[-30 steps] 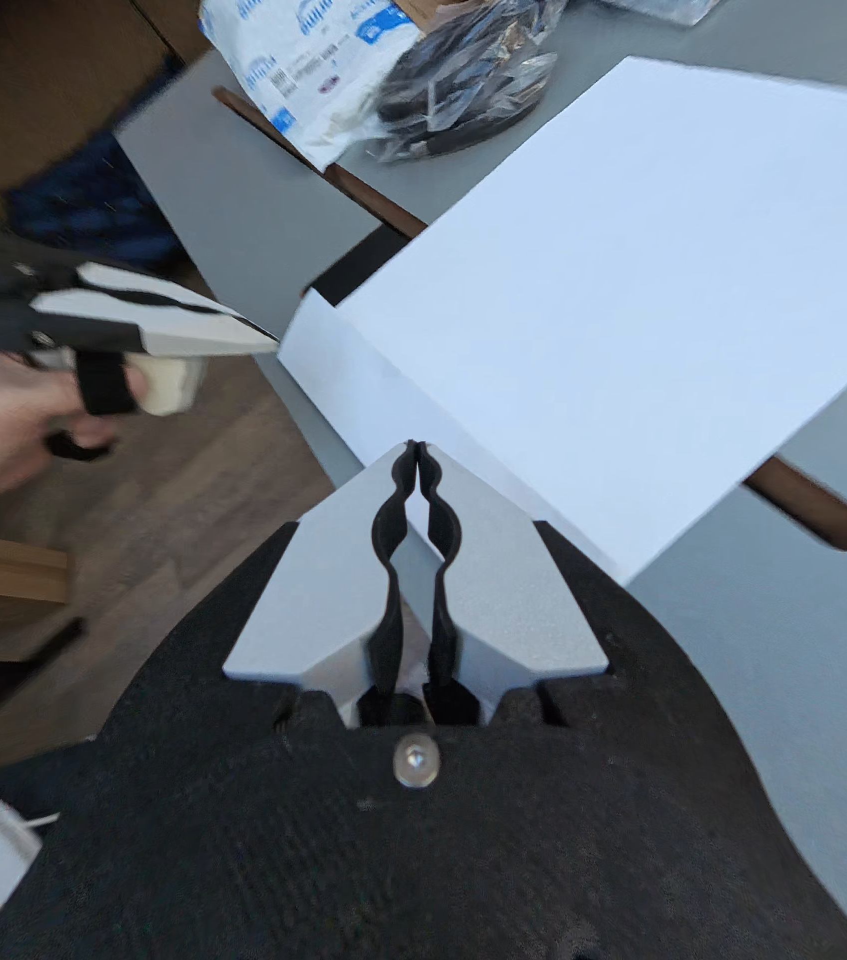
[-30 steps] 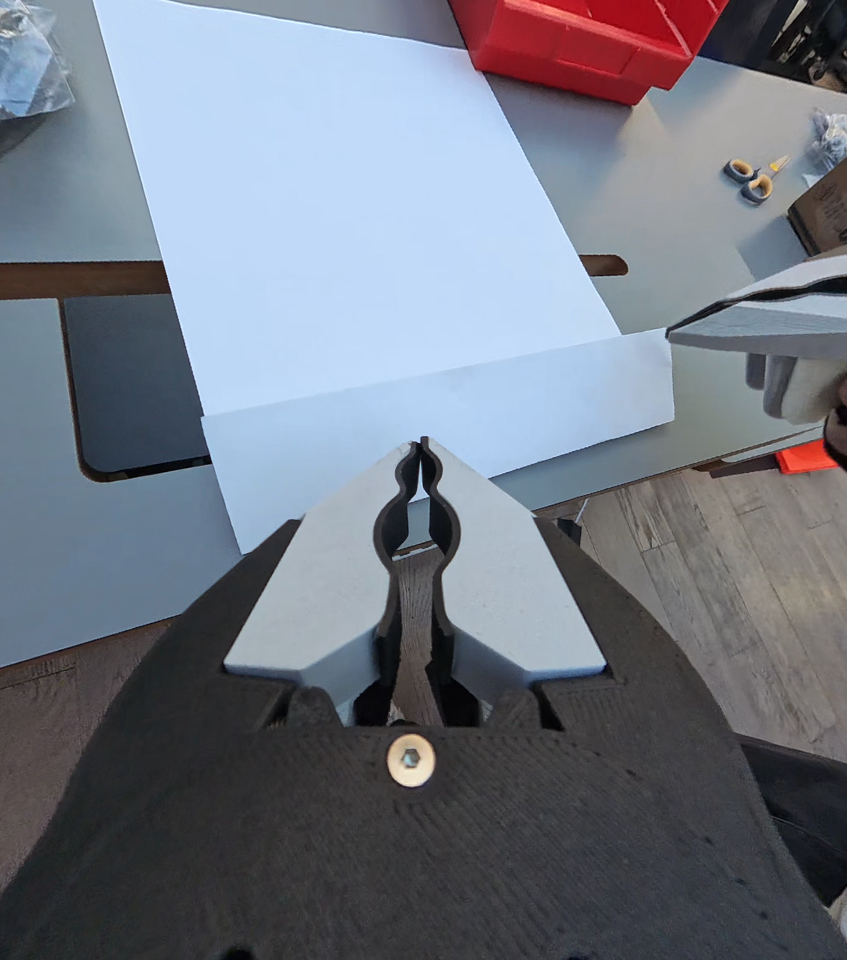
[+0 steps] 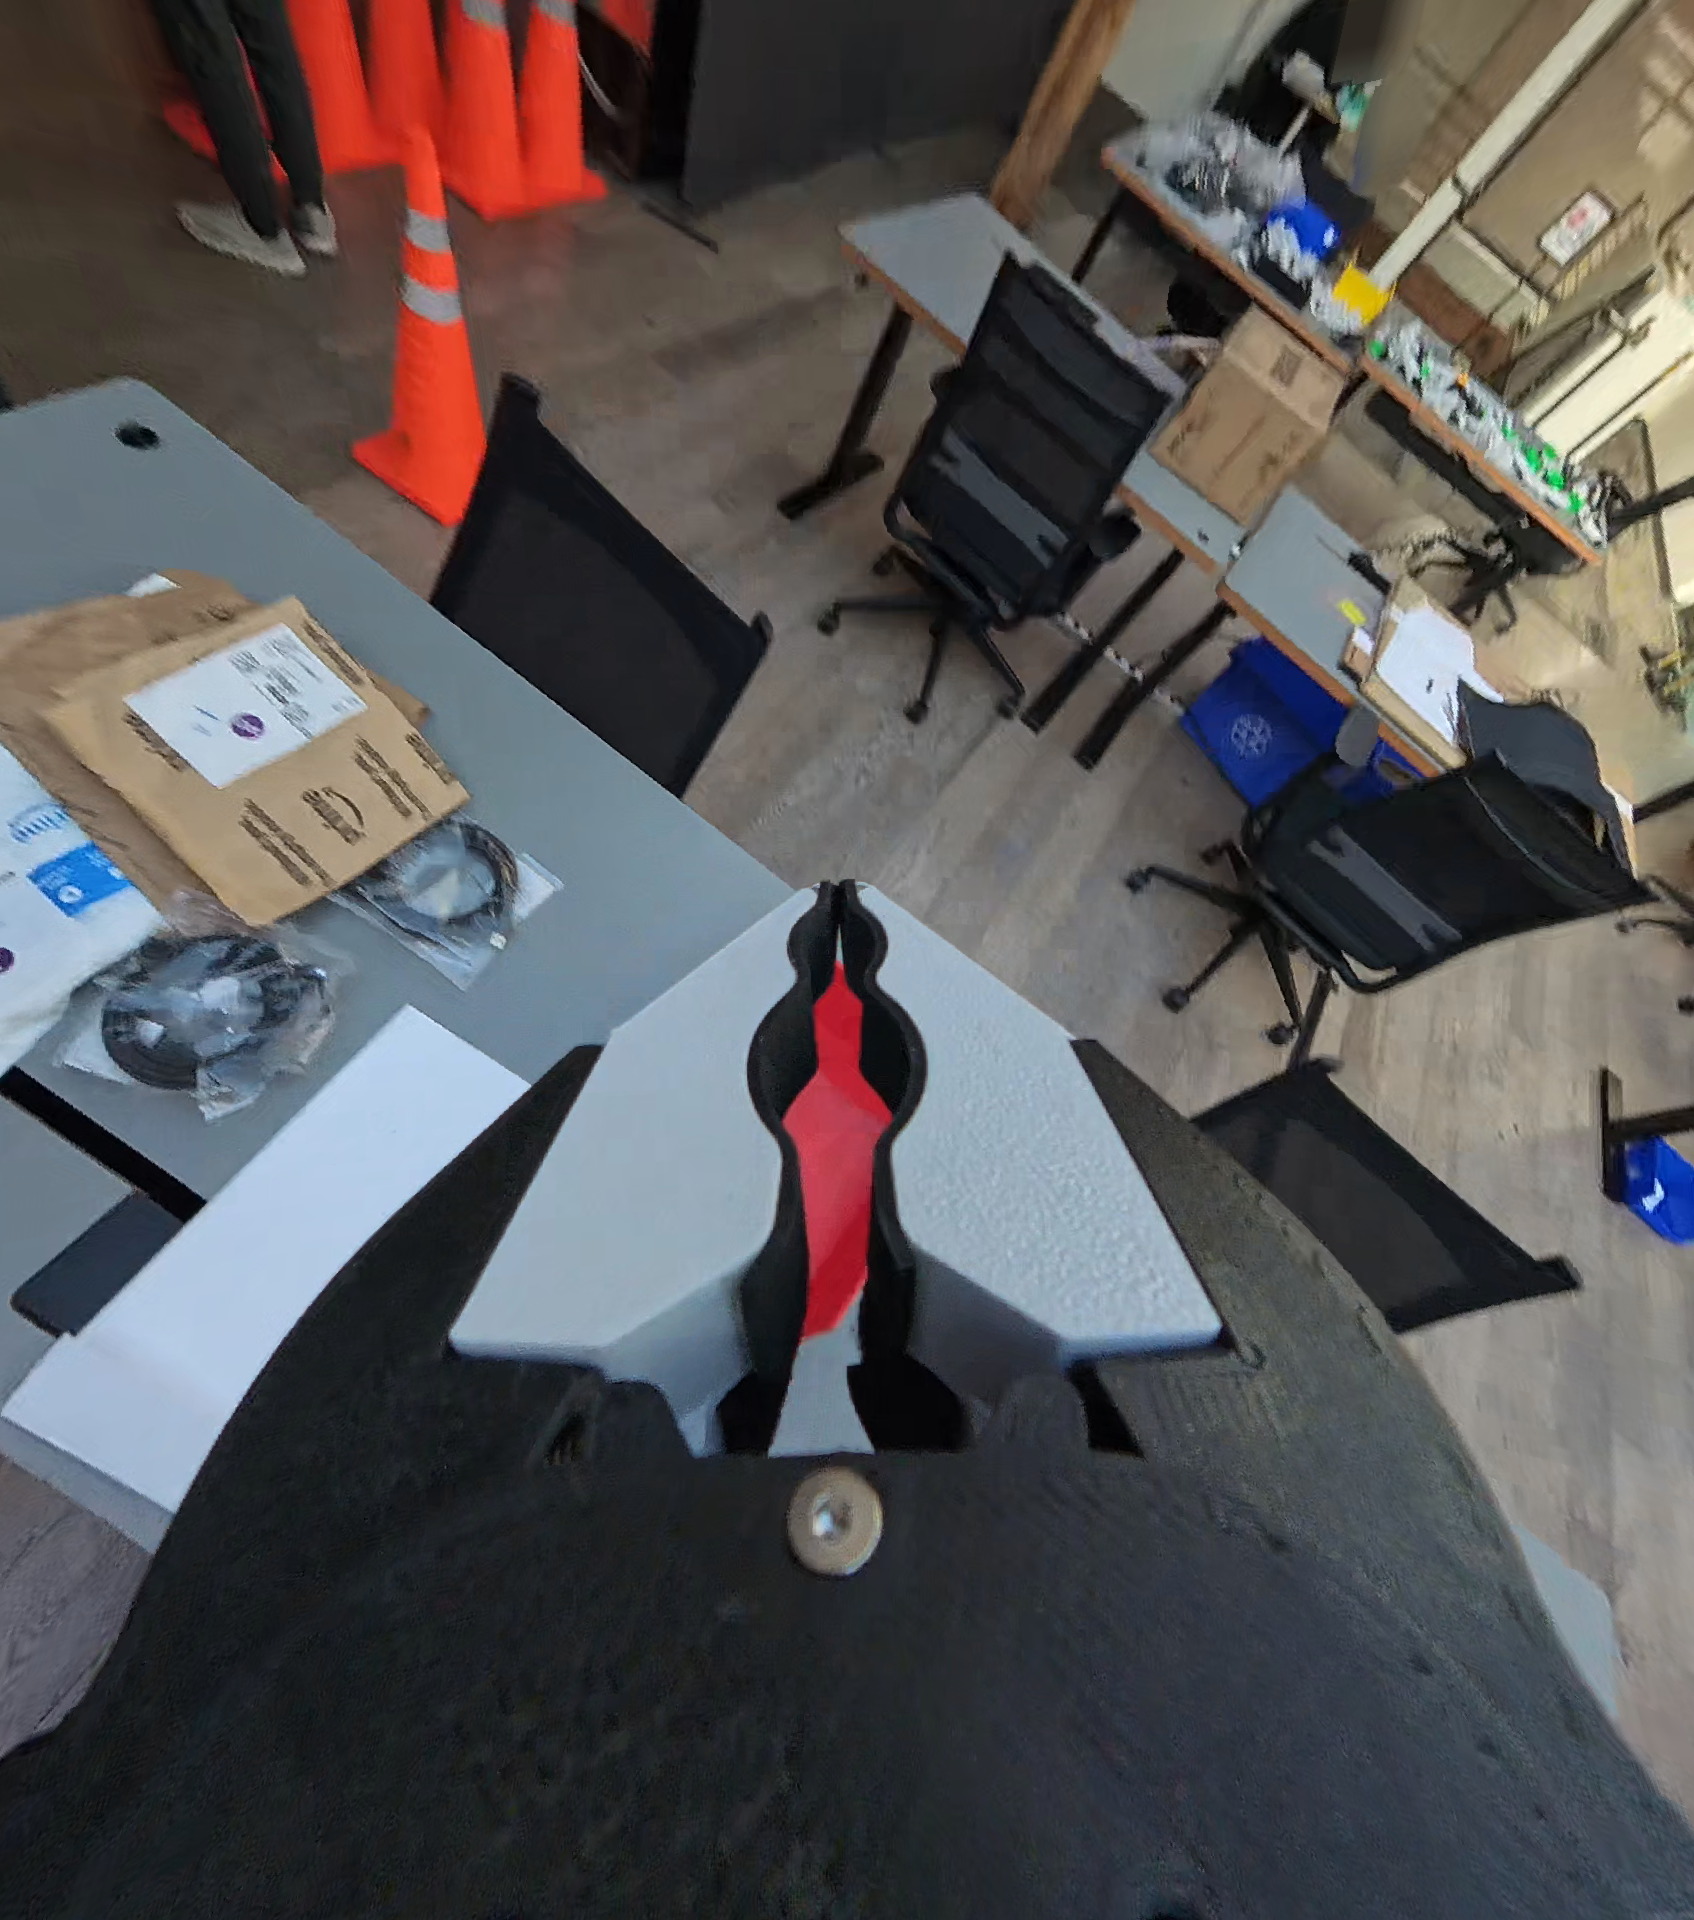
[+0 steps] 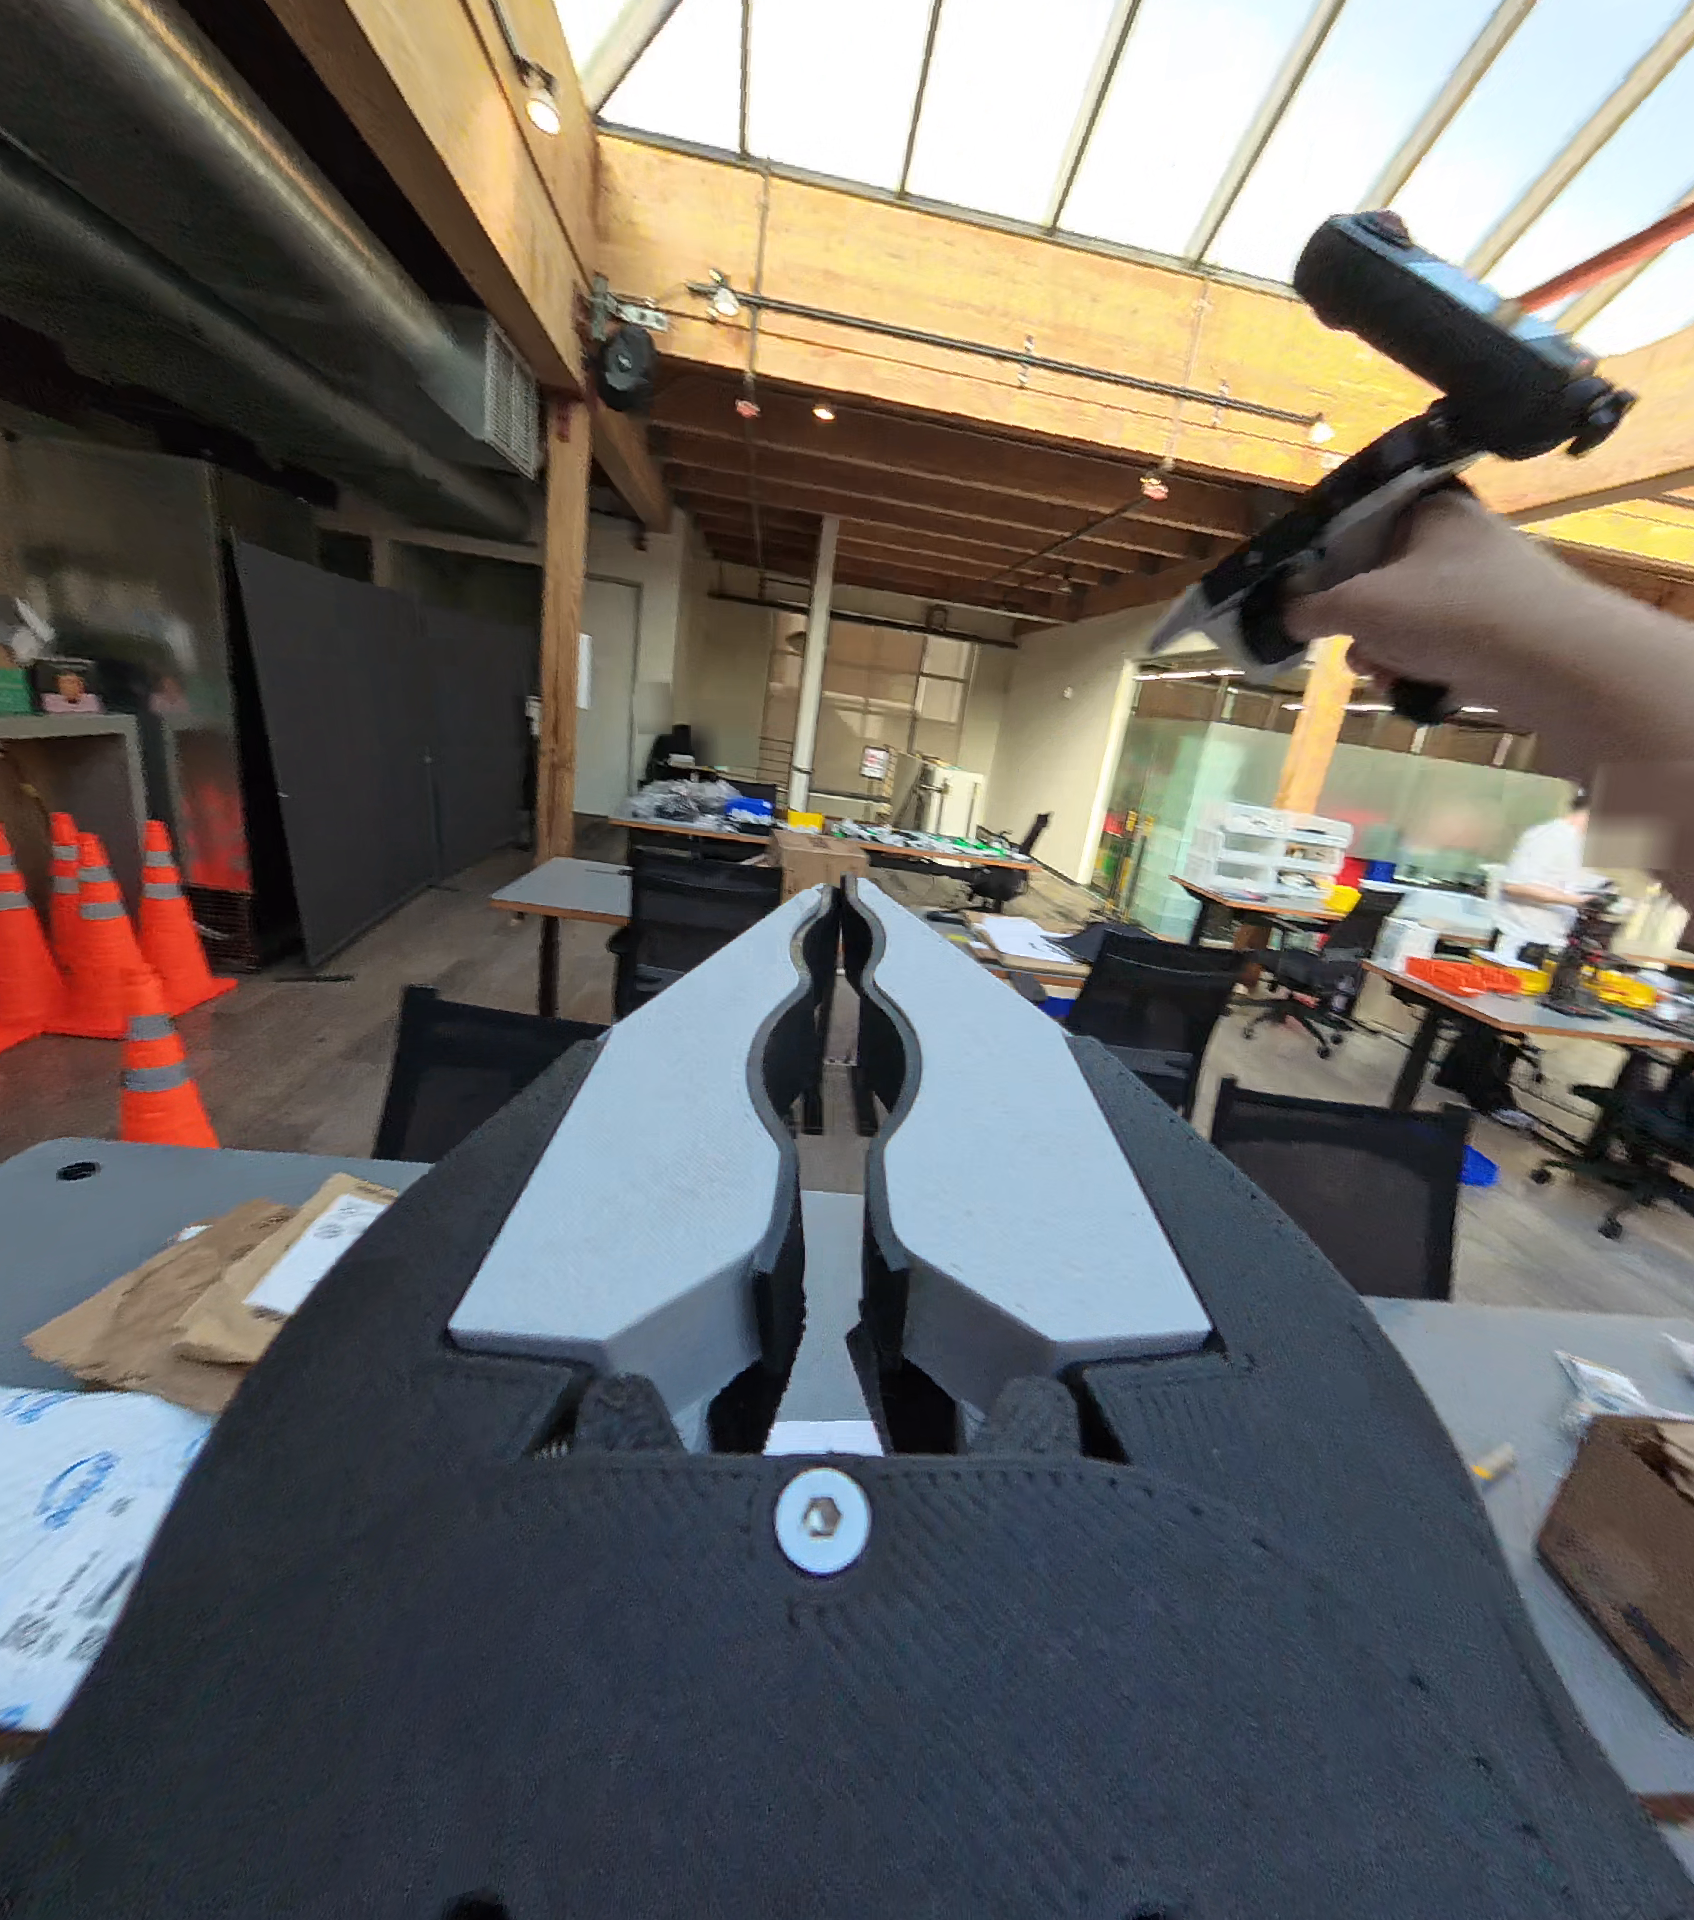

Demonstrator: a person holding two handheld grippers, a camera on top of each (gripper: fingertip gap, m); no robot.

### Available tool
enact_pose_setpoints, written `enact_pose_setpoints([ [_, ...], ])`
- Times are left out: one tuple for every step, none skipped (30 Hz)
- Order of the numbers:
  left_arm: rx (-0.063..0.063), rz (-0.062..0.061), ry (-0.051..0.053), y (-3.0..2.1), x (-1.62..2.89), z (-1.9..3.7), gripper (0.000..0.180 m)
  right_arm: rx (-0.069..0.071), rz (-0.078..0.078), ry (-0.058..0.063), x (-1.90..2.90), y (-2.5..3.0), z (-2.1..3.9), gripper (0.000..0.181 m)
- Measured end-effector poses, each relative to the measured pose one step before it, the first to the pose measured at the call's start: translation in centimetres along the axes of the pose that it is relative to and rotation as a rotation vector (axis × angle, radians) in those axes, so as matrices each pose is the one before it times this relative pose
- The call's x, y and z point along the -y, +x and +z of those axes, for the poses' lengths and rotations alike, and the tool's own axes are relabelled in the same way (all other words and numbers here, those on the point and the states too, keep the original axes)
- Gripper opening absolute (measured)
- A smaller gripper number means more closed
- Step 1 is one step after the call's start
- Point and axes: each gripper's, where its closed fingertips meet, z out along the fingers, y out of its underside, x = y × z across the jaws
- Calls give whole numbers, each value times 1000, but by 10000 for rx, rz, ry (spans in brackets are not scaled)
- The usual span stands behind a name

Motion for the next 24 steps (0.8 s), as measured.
enact_pose_setpoints([
  [-144,88,-437,2028,-381,-666,0,292,75,50,-41,-1158,-1174,0],
  [-5,-19,-108,1029,-116,-645,0,-62,-163,-121,-170,-656,-529,0],
  [352,0,310,-211,289,-612,0,-390,-257,-72,-81,-83,-144,0],
  [646,147,626,-1239,485,-589,0,-438,-159,-121,-279,75,21,0],
  [756,252,820,-1860,443,-504,0,-367,83,-272,-672,24,33,0],
  [894,158,865,-2428,79,-433,0,-368,257,-444,-1217,66,-67,0],
  [945,-27,873,-2797,-448,-420,3,-250,216,-646,-1924,-71,-209,0],
  [886,-169,727,-2873,-1140,-367,9,-217,107,-625,-2385,-101,-173,18],
  [805,-211,422,-2862,-2000,-312,16,-296,-90,-589,-2812,-3,-77,39],
  [736,-196,315,-2850,-2603,-248,20,-369,-231,-656,-3372,66,-3,45],
  [732,-194,441,-2940,-2849,-106,23,-319,-338,-541,-3460,-127,129,45],
  [417,27,319,-2425,-3397,51,23,-272,-393,-264,-3193,-245,230,33],
  [269,156,165,-2029,-3868,207,23,-208,-399,-138,-3013,-317,320,19],
  [232,234,210,-1792,-4014,512,23,-78,-331,-103,-2781,-518,514,11],
  [77,397,-17,-1331,-4545,739,23,90,-102,-174,-2722,-806,777,0],
  [-132,734,-207,-726,-4901,919,22,117,-8,-303,-2714,-827,1103,0],
  [-18,1035,-115,-510,-4828,1072,17,123,-30,-487,-2728,-858,1398,0],
  [423,1302,-82,-680,-4590,1098,3,123,-145,-602,-2626,-886,1608,0],
  [626,1477,-132,-346,-4273,1042,0,-296,-369,-522,-2081,-228,1653,0],
  [287,1592,-164,756,-3834,823,0,-478,-448,-358,-1529,11,1612,0],
  [-26,1663,15,1529,-2939,460,0,-118,-510,-340,-1381,-607,1492,0],
  [-62,1464,396,1618,-1851,112,0,-40,-361,-309,-1163,-717,1326,0],
  [-59,1320,689,1550,-1011,-200,0,27,-215,-264,-1018,-759,1239,0],
  [-196,955,578,1549,-748,-330,0,229,-374,-234,-863,-1007,1038,0],
])
